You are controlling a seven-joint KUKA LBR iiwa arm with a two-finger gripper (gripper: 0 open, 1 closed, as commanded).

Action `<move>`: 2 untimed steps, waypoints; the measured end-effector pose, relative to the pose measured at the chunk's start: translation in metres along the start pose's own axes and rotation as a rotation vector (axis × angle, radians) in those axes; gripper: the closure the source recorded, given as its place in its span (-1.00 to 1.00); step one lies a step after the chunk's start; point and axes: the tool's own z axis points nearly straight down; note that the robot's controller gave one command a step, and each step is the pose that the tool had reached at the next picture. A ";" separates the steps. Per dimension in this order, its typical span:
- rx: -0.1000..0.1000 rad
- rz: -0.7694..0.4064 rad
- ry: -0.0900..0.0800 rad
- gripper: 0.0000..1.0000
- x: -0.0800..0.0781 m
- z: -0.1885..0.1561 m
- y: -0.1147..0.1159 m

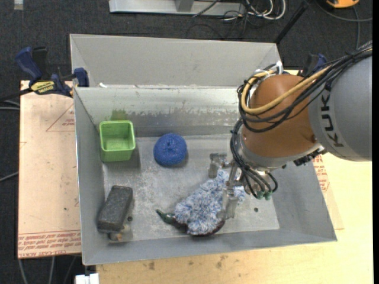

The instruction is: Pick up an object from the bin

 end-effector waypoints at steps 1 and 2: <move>0.000 0.001 -0.009 -1.00 -0.002 -0.004 0.000; -0.001 -0.166 -0.014 1.00 -0.010 0.107 0.007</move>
Offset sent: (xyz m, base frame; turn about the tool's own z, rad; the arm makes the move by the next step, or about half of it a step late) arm 0.0079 0.0054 -0.1083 -0.1672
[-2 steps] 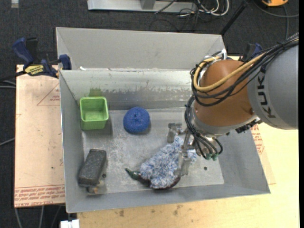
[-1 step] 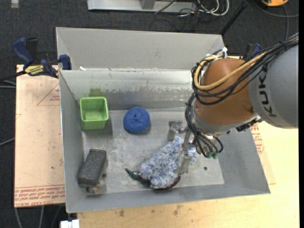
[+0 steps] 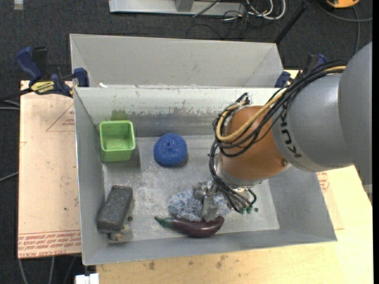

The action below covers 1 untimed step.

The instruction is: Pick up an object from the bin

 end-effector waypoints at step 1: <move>0.000 0.000 0.000 1.00 0.000 0.000 0.000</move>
Offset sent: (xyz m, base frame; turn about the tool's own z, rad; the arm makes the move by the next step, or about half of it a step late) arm -0.0125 0.0028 0.0977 0.0007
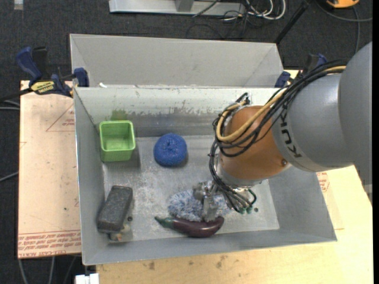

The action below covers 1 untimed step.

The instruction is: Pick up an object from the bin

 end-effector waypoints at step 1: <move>0.001 0.002 0.004 1.00 0.011 -0.097 0.005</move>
Offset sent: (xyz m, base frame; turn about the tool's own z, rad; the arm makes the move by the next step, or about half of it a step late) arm 0.0000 0.0000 0.0000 0.0000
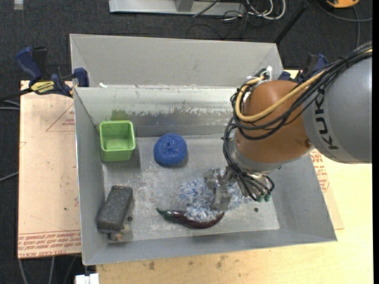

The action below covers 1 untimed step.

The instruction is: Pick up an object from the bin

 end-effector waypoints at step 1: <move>0.000 0.000 0.000 1.00 0.000 0.000 0.000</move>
Offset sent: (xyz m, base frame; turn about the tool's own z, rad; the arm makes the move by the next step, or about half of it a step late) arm -0.0096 -0.0261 0.0692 -0.2140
